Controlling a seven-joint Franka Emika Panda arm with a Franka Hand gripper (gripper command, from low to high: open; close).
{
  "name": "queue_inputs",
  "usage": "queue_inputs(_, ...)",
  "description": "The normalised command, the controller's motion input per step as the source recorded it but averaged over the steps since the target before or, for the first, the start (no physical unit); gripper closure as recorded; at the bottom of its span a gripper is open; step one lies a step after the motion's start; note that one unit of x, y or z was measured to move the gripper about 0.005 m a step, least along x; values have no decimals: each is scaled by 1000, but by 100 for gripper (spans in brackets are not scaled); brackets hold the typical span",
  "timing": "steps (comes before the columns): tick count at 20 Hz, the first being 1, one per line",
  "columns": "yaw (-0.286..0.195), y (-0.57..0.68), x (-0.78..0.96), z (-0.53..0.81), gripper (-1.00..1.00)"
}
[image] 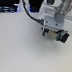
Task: Open the kcup holder, insert the kcup into the holder, and close the kcup holder
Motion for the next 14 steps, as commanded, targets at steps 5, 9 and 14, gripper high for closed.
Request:
queue_inputs(5,121,521,-183,21,-100)
queue_inputs(9,99,578,-217,36,-100)
queue_inputs(14,70,628,-352,37,-100)
